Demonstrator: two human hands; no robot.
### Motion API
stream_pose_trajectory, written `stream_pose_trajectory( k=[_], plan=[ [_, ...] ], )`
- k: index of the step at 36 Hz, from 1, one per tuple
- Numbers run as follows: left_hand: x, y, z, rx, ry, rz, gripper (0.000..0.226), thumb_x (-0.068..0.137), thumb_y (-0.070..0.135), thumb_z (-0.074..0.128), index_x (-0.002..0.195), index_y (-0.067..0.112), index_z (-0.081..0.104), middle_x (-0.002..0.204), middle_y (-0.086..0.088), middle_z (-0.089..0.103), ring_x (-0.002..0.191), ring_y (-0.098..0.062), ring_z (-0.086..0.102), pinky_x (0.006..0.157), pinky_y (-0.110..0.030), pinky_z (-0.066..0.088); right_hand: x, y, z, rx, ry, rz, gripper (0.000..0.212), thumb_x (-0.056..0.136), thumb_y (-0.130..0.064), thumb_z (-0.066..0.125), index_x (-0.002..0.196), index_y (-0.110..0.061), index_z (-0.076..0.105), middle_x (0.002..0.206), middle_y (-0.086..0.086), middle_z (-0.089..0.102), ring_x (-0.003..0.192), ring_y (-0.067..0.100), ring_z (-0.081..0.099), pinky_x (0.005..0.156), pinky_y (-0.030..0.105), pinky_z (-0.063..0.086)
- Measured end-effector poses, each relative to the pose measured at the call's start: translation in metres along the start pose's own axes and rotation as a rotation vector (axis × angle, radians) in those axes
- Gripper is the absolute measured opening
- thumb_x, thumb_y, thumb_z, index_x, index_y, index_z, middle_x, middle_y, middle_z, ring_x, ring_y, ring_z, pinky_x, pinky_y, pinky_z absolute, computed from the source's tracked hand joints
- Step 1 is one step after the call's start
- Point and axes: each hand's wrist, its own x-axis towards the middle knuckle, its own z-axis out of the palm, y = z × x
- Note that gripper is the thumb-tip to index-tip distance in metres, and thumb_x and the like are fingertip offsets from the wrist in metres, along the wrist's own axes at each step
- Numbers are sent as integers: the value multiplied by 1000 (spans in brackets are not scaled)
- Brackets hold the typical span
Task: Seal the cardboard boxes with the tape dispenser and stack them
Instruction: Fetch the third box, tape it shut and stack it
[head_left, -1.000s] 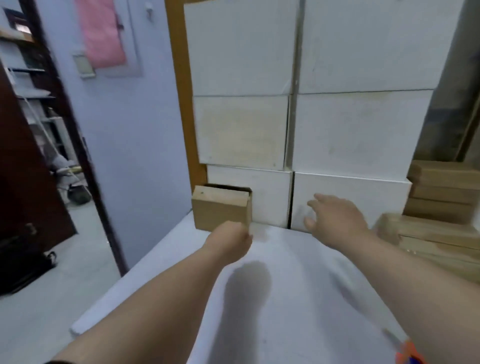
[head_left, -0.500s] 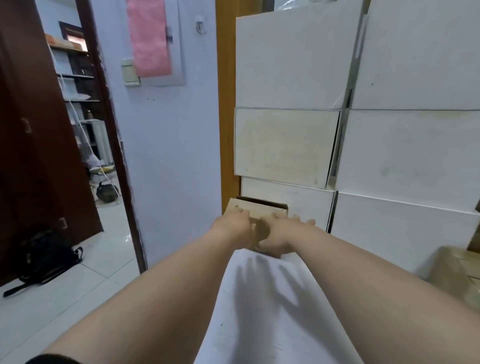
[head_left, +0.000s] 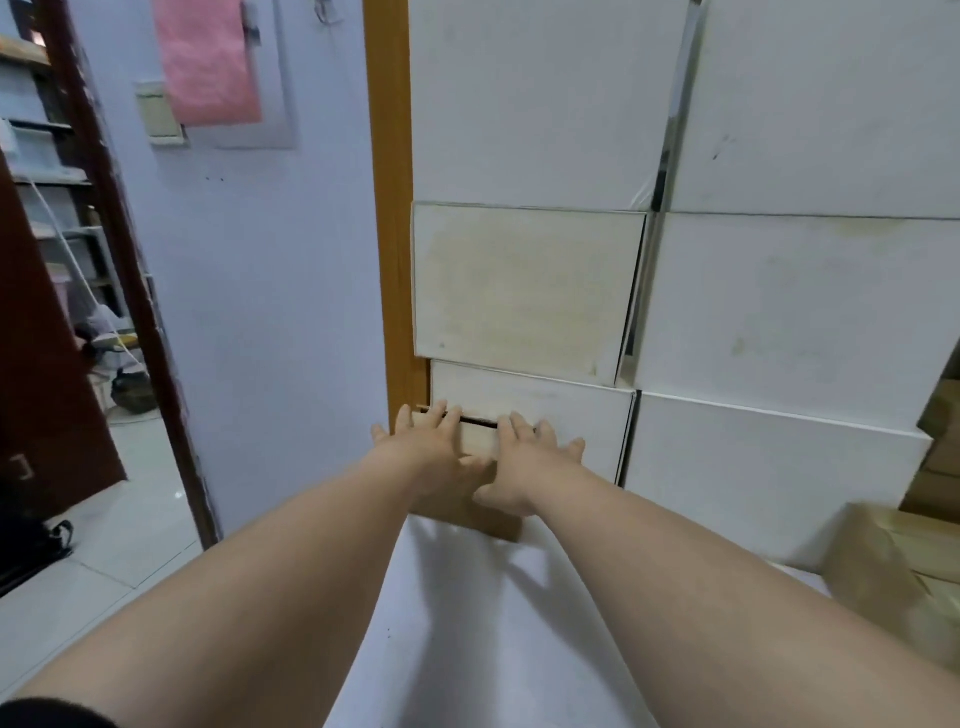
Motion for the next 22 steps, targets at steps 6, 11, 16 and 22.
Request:
stream_pose_trajectory(
  k=[6,11,16,22],
  plan=[
    [18,-23,25,-116,110,100,109,73,97,42,161,35,28,167,16,18,154,-39,16,118,-62,28,18,6,39,261,126,-47,86,97,-48,63,163,-16,19,176,-1,8,152,32,33,118,50,37],
    [18,-31,36,-251,258,169,119,61,100,44,156,28,43,161,15,34,143,-24,38,116,-33,27,22,5,58,356,245,-84,72,103,-37,58,162,-12,25,176,6,9,147,35,41,116,43,40],
    [7,-26,38,-303,297,135,97,77,80,63,158,31,42,161,19,34,136,-30,33,116,-34,29,24,5,60,362,256,-89,73,104,-35,57,163,-10,22,176,7,7,148,34,41,116,42,40],
    [3,-23,37,-326,296,120,92,80,74,66,158,32,42,159,20,36,130,-30,32,113,-36,34,23,5,58,328,233,-80,74,106,-33,55,164,-8,17,177,7,2,149,34,39,116,40,38]
  ],
)
